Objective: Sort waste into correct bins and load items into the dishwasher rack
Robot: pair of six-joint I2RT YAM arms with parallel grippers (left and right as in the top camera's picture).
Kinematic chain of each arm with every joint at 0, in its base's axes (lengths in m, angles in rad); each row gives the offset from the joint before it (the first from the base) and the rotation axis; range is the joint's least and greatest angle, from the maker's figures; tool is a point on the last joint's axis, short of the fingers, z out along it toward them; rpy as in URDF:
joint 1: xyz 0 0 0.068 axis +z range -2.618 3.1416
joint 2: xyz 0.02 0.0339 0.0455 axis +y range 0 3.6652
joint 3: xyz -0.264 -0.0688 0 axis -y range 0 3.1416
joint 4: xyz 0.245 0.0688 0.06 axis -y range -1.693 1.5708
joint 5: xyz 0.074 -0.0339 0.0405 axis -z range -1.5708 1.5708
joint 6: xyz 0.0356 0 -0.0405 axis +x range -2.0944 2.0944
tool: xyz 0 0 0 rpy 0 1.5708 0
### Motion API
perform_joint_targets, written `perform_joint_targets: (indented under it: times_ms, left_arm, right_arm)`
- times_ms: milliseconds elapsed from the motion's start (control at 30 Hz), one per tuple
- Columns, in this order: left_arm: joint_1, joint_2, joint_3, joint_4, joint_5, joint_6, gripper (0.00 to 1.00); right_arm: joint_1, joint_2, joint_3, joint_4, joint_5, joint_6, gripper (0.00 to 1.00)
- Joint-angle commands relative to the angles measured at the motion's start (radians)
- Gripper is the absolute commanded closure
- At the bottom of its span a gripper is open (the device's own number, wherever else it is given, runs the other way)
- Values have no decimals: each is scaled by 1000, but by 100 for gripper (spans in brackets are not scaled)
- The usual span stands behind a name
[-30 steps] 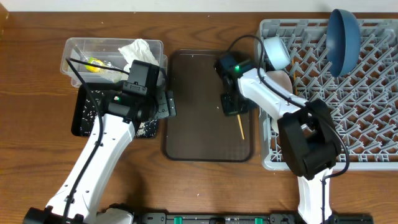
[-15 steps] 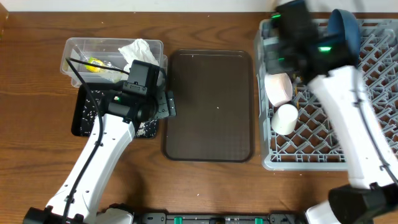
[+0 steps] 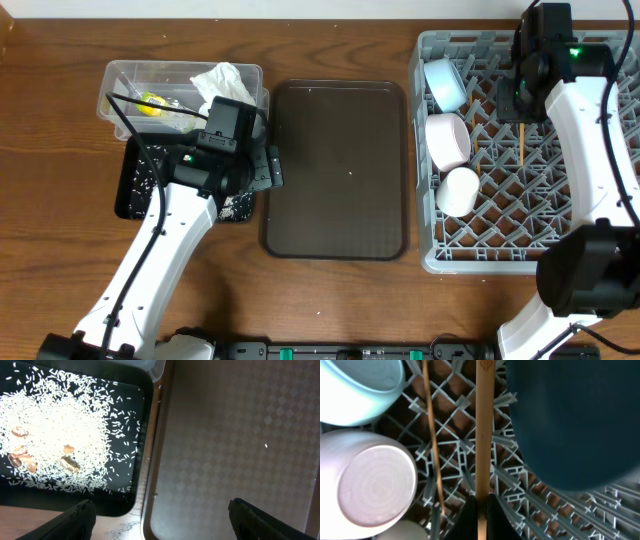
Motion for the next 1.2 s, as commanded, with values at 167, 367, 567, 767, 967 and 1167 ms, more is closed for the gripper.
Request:
perform_joint_targets:
  times_ms: [167, 367, 567, 767, 967, 1167]
  left_arm:
    - [3, 0, 3, -1, -8, 6, 12]
    - [3, 0, 3, -1, -8, 6, 12]
    - [3, 0, 3, -1, -8, 6, 12]
    - [3, 0, 3, -1, -8, 6, 12]
    - [3, 0, 3, -1, -8, 6, 12]
    - [3, 0, 3, -1, -8, 6, 12]
  right_arm:
    - [-31, 43, -1, 8, -37, -46, 99]
    - [-30, 43, -1, 25, -92, -59, 98]
    - [-29, 43, -1, 26, -103, -59, 38]
    - [-28, 41, 0, 15, -122, -55, 35]
    - [-11, -21, 1, -31, -255, -56, 39]
    - [59, -214, 2, -50, -362, -55, 35]
